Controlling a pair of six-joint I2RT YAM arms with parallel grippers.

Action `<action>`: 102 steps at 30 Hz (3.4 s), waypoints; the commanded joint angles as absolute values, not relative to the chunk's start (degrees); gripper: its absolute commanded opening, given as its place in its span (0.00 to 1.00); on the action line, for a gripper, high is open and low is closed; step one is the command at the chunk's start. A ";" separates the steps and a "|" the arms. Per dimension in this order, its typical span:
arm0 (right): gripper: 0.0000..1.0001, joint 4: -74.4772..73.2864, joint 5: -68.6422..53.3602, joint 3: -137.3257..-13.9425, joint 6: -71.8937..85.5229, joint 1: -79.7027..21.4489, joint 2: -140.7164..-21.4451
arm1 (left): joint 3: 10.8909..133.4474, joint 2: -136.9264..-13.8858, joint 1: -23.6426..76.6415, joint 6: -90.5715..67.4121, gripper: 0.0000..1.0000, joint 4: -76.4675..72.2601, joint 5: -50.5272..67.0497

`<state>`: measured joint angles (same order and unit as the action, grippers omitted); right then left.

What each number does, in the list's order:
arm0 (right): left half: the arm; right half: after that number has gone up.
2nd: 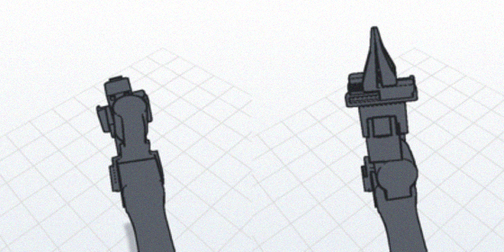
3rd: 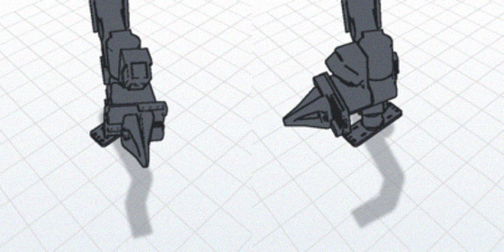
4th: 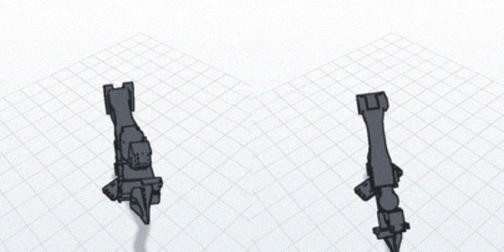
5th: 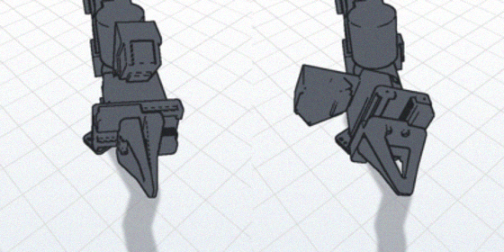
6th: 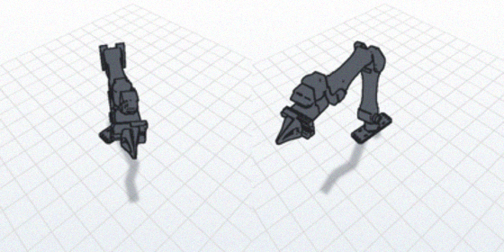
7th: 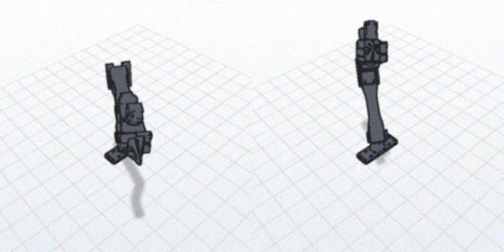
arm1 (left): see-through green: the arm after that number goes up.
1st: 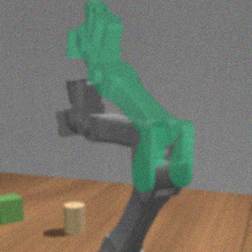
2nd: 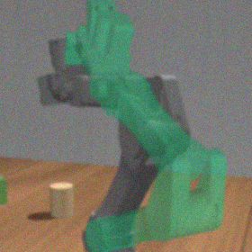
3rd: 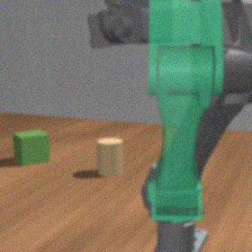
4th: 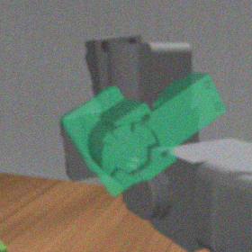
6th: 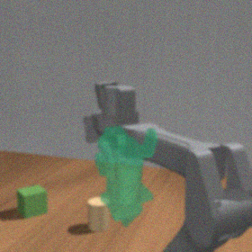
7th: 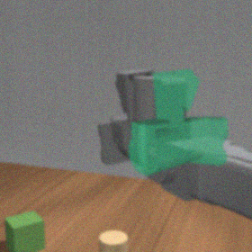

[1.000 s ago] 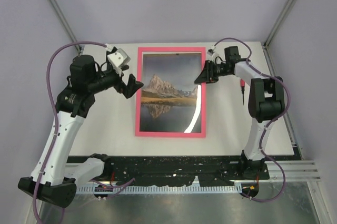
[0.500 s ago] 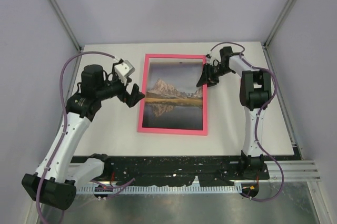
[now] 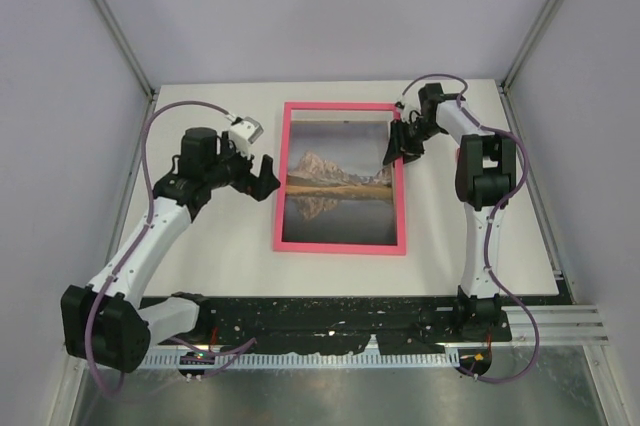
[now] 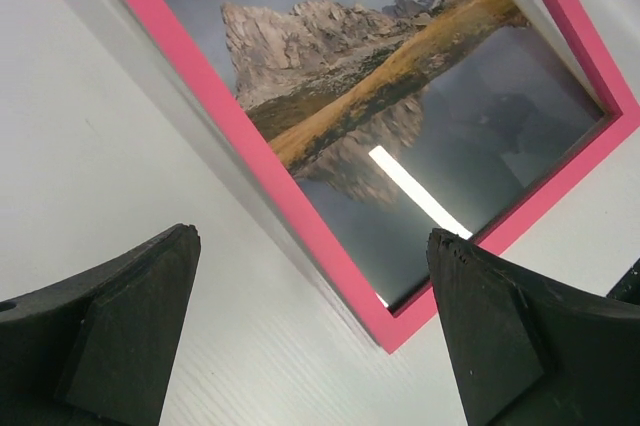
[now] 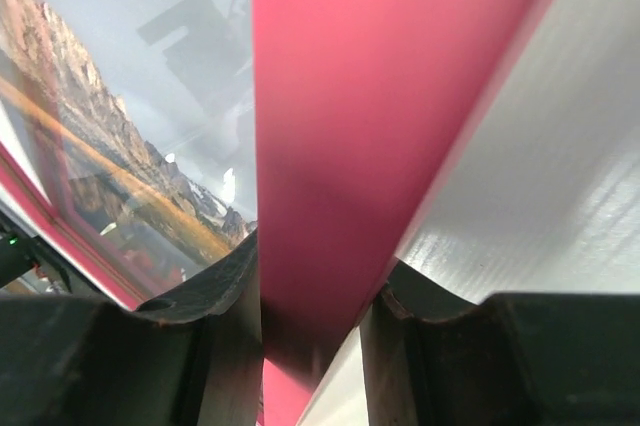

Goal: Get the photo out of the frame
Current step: Turn over the photo frame at the center of the board, then pick up the photo frame item from the photo frame.

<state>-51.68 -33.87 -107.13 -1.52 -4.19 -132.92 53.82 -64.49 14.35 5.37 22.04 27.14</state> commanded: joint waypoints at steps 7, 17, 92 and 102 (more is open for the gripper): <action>0.48 -42.45 -19.07 -109.86 -11.34 -3.87 -129.46 | 57.30 -76.28 18.89 0.62 1.00 16.52 19.52; 0.56 -46.49 -16.62 -109.52 -11.51 -3.87 -128.32 | 62.22 -82.70 23.90 0.70 1.00 19.94 8.10; 0.08 -48.94 -15.30 -93.42 -4.92 -14.14 -103.27 | 73.74 -90.97 29.97 4.91 0.00 31.99 7.39; 0.08 -50.10 -15.55 -102.39 -3.60 -22.84 -111.34 | 74.89 -89.12 21.63 10.72 0.00 39.90 2.56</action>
